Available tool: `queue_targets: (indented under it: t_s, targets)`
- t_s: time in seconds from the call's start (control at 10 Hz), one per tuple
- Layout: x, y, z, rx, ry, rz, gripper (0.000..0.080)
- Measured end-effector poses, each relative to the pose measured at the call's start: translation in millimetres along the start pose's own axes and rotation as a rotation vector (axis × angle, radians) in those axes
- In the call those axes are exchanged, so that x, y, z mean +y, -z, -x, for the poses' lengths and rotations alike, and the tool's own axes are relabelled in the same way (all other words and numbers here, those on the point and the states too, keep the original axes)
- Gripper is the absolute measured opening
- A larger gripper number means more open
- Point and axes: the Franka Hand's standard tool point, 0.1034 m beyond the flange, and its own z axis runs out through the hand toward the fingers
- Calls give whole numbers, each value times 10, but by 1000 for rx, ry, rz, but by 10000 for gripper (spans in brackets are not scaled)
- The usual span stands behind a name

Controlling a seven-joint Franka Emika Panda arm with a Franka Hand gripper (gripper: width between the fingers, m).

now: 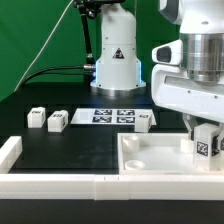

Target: Assemble one leg

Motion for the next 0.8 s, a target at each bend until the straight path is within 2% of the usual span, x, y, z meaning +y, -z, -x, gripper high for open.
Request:
queue_targets:
  t_s: [0.1,0.3,0.4,0.5,0.8]
  targets:
    - [-9,3,11,0,30,-1,292]
    - [-52,32,70,1,159,-10,578]
    - [-49,30,83,4,305,-12,578]
    - [-49,30,84,5,423,-10,636]
    - [-38,25,64,8,809,-6,649]
